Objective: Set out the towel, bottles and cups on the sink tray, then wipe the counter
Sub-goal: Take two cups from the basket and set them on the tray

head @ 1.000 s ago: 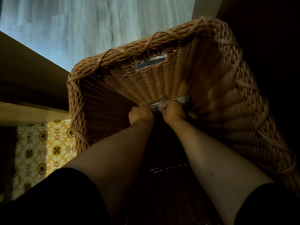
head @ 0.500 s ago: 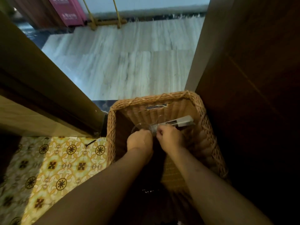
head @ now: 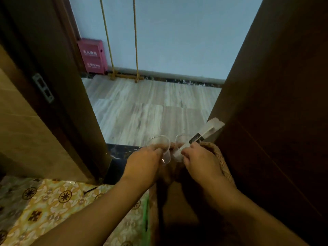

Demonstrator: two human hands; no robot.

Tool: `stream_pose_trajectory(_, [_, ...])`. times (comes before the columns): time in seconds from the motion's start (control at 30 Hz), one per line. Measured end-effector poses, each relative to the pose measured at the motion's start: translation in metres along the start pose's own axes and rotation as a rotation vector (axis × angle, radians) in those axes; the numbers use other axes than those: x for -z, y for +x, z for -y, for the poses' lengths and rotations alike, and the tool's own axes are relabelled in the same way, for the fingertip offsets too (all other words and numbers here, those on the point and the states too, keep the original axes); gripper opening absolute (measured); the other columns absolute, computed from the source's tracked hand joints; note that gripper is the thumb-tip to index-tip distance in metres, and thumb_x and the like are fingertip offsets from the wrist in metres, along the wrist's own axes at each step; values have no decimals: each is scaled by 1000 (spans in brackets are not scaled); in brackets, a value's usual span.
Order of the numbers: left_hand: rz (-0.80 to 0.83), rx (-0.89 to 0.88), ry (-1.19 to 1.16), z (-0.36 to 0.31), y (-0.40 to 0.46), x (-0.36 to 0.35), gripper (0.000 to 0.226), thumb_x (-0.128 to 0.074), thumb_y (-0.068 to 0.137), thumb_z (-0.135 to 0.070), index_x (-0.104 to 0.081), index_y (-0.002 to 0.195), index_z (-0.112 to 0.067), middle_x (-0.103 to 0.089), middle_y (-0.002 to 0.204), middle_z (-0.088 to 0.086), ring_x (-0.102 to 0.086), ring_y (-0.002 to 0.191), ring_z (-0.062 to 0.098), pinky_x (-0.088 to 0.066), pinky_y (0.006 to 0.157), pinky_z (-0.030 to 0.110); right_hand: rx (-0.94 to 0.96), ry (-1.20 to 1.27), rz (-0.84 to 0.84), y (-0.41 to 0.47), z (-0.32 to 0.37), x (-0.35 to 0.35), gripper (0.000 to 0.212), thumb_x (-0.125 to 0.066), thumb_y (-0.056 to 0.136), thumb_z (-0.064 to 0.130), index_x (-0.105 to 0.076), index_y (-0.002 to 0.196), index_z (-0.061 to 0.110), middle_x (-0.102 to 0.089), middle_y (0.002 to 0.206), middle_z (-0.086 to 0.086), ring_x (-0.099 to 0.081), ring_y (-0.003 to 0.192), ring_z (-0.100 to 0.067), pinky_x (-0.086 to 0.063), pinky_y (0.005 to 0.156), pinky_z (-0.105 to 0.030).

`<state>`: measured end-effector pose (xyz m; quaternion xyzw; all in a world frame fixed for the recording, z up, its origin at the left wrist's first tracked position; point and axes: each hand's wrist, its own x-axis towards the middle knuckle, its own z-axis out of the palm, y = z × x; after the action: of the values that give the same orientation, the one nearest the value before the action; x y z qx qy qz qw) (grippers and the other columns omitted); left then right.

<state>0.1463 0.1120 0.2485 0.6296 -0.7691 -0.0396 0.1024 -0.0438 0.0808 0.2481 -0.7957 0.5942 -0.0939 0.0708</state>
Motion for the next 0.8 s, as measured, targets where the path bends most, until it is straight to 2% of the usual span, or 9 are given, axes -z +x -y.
stream_pose_trajectory(0.1, [-57, 20, 22, 59, -41, 45, 20, -55, 96, -34, -63, 112, -28, -63, 102, -6, -59, 86, 12, -48, 69, 25, 76, -19, -1, -3, 66, 18, 18, -52, 100, 36, -66, 109, 27, -53, 101, 8, -52, 81, -8, -51, 77, -28])
stream_pose_trajectory(0.27, [-144, 203, -3, 181, -136, 96, 15, -56, 94, -39, -66, 103, -31, -62, 100, -9, -58, 89, 10, -52, 76, 27, 260, -59, -25, 1, 199, 17, 21, -56, 99, 35, -66, 117, 29, -56, 105, 5, -56, 88, -13, -53, 80, -32])
stream_pose_trajectory(0.37, [-170, 309, 15, 252, -200, 121, 13, -57, 93, -41, -66, 98, -32, -61, 96, -11, -56, 87, 7, -39, 68, 20, 415, -47, -33, 3, 284, 3, 23, -56, 99, 36, -68, 118, 29, -58, 108, 4, -58, 89, -15, -53, 79, -30])
stream_pose_trajectory(0.43, [-208, 389, 53, 290, -243, 137, 12, -60, 91, -39, -68, 93, -31, -63, 91, -10, -58, 85, 9, -34, 63, 21, 522, -32, -12, 3, 339, -9, 23, -57, 98, 37, -69, 117, 29, -58, 110, 5, -58, 92, -15, -52, 80, -27])
stream_pose_trajectory(0.5, [-231, 479, 87, 322, -283, 152, 12, -61, 90, -40, -69, 92, -31, -64, 90, -11, -60, 86, 11, -39, 60, 24, 609, -9, 13, 2, 392, -21, 23, -57, 98, 39, -68, 117, 30, -57, 113, 6, -57, 95, -15, -51, 81, -26])
stream_pose_trajectory(0.6, [-251, 596, 102, 359, -336, 170, 14, -58, 91, -41, -69, 95, -32, -65, 95, -12, -61, 89, 12, -50, 66, 29, 727, 27, 35, -2, 462, -38, 25, -55, 99, 39, -67, 120, 33, -56, 114, 7, -55, 96, -11, -49, 81, -23])
stream_pose_trajectory(0.8, [-271, 847, 120, 416, -416, 189, 18, -59, 90, -43, -70, 98, -32, -68, 99, -11, -62, 92, 12, -49, 68, 29, 952, 130, 83, 5, 570, -76, 23, -57, 97, 37, -72, 113, 30, -56, 105, 10, -51, 89, -5, -48, 72, -22])
